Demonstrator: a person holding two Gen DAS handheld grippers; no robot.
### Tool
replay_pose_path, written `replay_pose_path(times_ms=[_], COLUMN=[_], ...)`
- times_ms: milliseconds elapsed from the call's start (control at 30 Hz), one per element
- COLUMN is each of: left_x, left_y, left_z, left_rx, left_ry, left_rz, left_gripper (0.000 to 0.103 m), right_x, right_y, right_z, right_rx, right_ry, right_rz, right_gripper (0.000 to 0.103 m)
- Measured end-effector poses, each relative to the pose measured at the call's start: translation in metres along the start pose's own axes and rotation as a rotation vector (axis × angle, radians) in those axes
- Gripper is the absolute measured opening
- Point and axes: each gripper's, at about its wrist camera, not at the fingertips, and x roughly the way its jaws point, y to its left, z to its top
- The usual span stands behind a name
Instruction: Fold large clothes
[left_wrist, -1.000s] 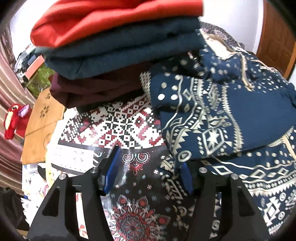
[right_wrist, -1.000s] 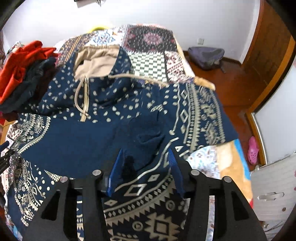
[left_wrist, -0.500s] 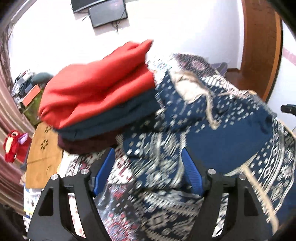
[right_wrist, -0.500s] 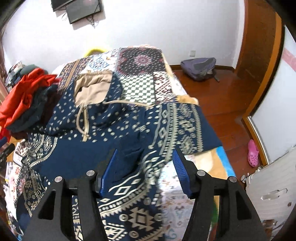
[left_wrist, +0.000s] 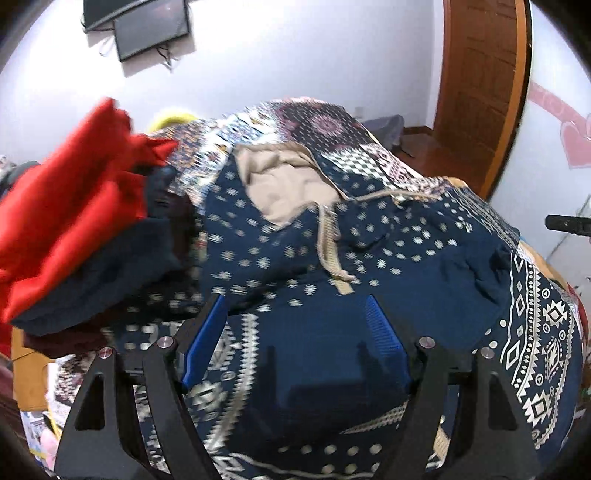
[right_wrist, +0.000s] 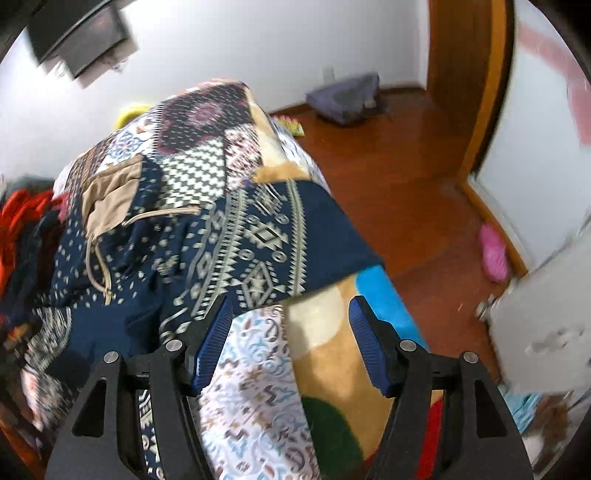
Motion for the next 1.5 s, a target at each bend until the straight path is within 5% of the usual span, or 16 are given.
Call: replay_pose_path(times_ms=[233,533,667,833,1100,1267,1500], left_x=[0.033,0.034,0.033,0.025,-0.002,-0.024,-0.043], left_y=[-0.005,-0.005,-0.006,-0.002,0.006,0.017,0.028], left_z=[-0.011,-0.017,-0.016,-0.019,-0.018,-0.018,-0.023], left_rx=[-0.022,-0.032,-0.024,-0.041,-0.059,-0.078,-0.097], left_ry=[0.077,0.086,0.081,0.076,0.032,-0.008,-0.034], left_rz=[-0.04,-0.054,-0.052,-0.048,-0.031,-0.022,-0.023], left_gripper=[0.077,0.077,0.077,0.077,0.077,0.077,0.077], right_x=[0.059,0.094,0.082,0.046,-0.022,-0.055,-0.046], right_y=[-0.031,-0.038,-0.03,-0.009,0.049,0.092,0.157], right_z=[0.008,0.035,0.041,0.041,0.047,0.039,0.008], right_rx=[0.215,0.29,0.241,0.136,0.005,-0.021,-0.209], right_ry=[0.156,0.124,0.05,-0.068,-0.211,-0.252,-0.195], right_rz=[0.154,0.109,0.036,-0.003,0.07,0.205,0.232], right_gripper=[0.062,0.057,0.01,0.009,0.007,0.007,0.007])
